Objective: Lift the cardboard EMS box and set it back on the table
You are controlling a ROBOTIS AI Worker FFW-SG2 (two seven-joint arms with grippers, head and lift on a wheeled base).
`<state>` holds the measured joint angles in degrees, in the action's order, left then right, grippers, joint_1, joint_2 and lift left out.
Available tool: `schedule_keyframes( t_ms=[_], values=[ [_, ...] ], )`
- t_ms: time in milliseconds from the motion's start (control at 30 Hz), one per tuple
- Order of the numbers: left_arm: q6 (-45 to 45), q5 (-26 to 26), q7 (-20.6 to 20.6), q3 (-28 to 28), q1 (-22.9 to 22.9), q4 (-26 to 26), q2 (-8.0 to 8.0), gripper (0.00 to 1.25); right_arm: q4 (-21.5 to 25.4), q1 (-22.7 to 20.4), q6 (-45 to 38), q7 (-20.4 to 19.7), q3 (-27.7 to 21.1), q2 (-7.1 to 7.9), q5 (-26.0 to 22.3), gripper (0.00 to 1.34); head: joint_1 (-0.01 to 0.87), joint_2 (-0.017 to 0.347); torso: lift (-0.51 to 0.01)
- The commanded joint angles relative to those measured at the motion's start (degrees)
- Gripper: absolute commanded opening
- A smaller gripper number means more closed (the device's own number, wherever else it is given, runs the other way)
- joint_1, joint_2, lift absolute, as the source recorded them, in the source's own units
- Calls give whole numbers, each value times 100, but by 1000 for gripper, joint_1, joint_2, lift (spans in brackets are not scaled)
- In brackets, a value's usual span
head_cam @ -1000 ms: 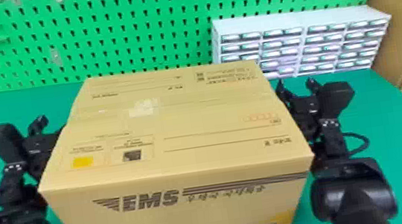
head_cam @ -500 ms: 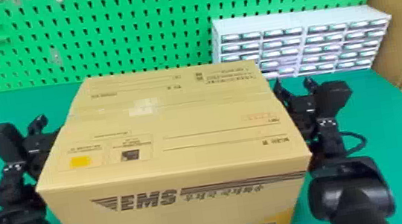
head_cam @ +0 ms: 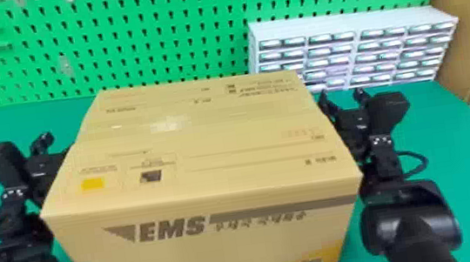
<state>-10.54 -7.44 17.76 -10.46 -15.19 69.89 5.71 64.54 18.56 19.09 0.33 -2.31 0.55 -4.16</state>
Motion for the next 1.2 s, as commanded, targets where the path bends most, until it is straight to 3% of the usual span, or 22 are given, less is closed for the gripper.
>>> schedule_keyframes(
  t_ms=[0, 200, 1167],
  values=[
    [8, 67, 0, -17, -54, 95, 0, 765, 156, 43, -212, -7, 126, 103, -76, 844, 678, -15, -93],
    [87, 111, -9, -44, -116, 236, 0, 765, 411, 96, -423, 2, 258, 208, -138, 844, 678, -15, -93],
    [105, 102, -18, -26, -230, 491, 0, 765, 903, 333, -687, 2, 416, 287, -120, 845, 678, -15, -93]
  ],
)
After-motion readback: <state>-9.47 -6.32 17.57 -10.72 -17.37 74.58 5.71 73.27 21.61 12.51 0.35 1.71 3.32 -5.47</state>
